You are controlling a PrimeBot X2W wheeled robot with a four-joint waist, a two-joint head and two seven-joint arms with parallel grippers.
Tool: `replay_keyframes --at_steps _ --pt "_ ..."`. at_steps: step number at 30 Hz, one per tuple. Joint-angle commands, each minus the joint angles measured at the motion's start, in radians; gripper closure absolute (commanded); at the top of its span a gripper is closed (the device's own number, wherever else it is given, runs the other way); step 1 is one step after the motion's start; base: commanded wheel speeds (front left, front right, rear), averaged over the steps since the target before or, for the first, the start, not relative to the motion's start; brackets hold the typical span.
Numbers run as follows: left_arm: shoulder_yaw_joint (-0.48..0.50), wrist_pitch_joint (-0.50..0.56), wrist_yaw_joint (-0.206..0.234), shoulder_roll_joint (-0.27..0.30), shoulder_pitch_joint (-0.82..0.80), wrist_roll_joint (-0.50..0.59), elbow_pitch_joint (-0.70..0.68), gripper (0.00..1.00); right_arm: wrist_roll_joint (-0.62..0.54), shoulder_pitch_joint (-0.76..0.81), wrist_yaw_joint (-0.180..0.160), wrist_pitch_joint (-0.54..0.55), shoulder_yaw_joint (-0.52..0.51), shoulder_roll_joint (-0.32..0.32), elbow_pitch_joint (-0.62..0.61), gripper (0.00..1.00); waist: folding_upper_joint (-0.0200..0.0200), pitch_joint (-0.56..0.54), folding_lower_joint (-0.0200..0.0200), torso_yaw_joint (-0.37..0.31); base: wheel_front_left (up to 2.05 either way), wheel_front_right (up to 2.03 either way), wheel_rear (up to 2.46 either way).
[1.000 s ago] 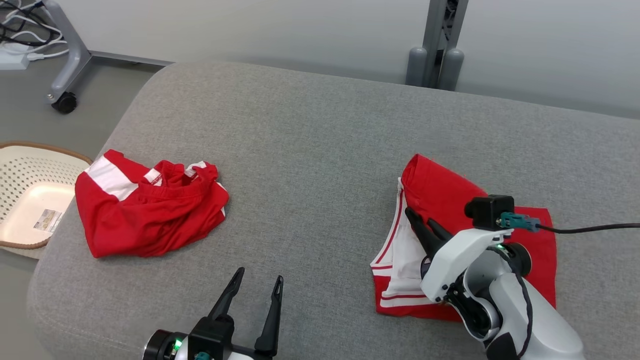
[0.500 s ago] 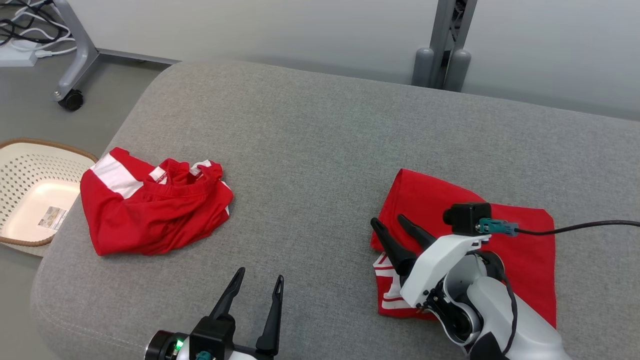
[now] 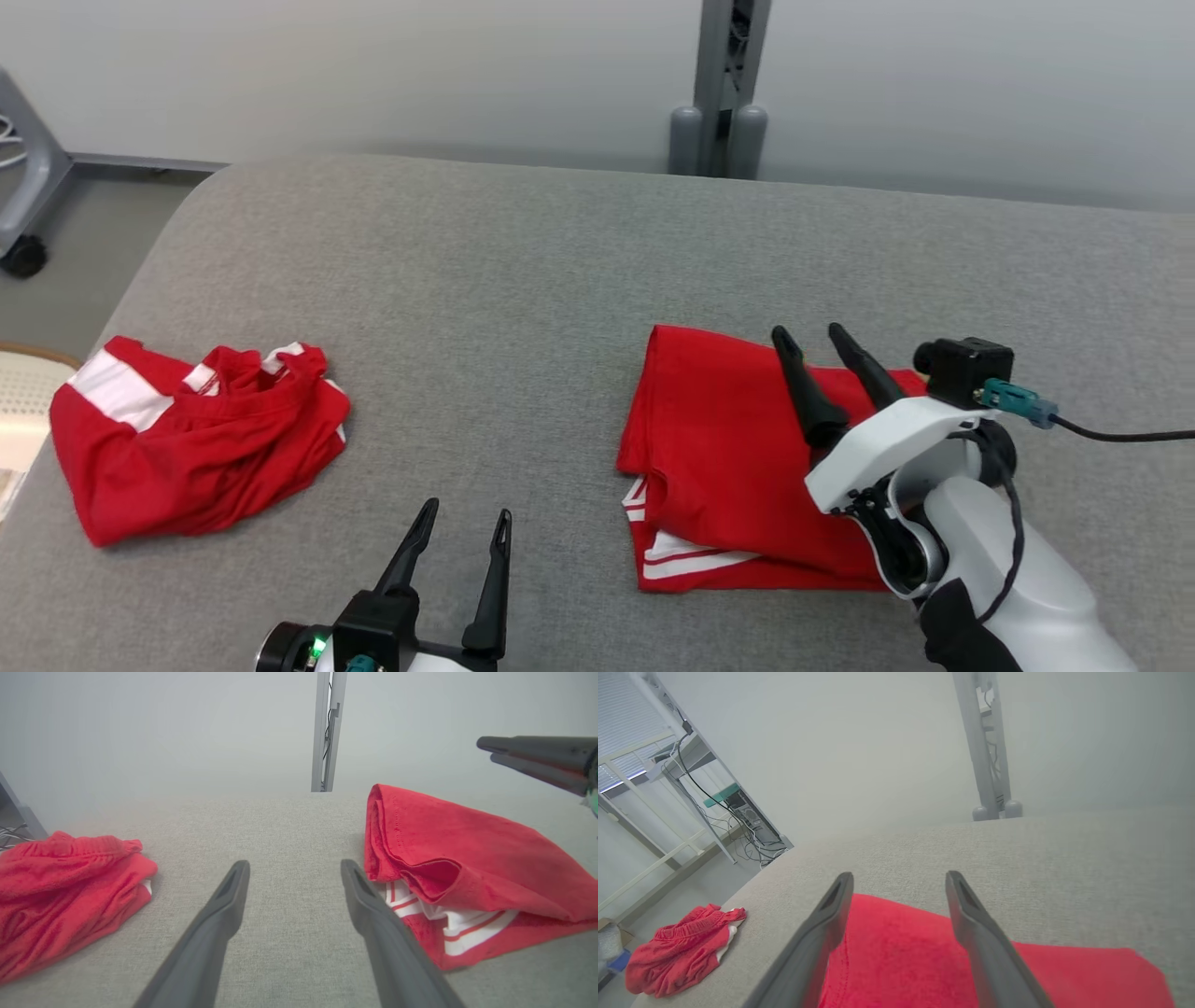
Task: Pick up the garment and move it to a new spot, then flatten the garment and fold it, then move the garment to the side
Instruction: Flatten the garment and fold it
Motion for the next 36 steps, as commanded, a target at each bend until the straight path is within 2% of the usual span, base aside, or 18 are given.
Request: replay_keyframes --at_steps 1,10,16,25,36 --pt "0.005 -0.004 0.001 0.004 0.006 -0.009 -0.003 0.0 -0.031 0.015 0.0 -0.014 -0.026 -0.015 0.01 0.0 -0.0001 -0.012 0.0 -0.047 0.0 0.0 0.0" --pt "0.025 -0.004 0.015 0.004 0.002 -0.029 0.0 0.0 -0.221 0.095 0.0 -0.045 -0.135 -0.043 -0.03 0.0 -0.0001 -0.03 0.0 -0.164 0.0 0.0 0.0" --pt "0.034 -0.004 0.033 0.004 0.011 -0.05 0.005 0.0 -0.295 0.226 0.0 -0.046 -0.205 -0.052 -0.195 0.0 -0.0001 -0.049 0.0 -0.205 0.0 0.0 0.0" --pt "0.017 -0.004 0.053 0.004 0.031 -0.08 -0.013 0.0 -0.426 0.445 0.0 -0.046 -0.292 -0.078 -0.416 0.0 -0.0001 -0.074 0.0 -0.207 0.0 0.0 0.0" --pt "0.02 -0.004 0.064 0.004 0.056 -0.076 -0.021 0.0 -0.448 0.566 0.0 -0.046 -0.348 -0.059 -0.482 0.0 -0.0001 -0.102 0.0 -0.209 0.0 0.0 0.0"
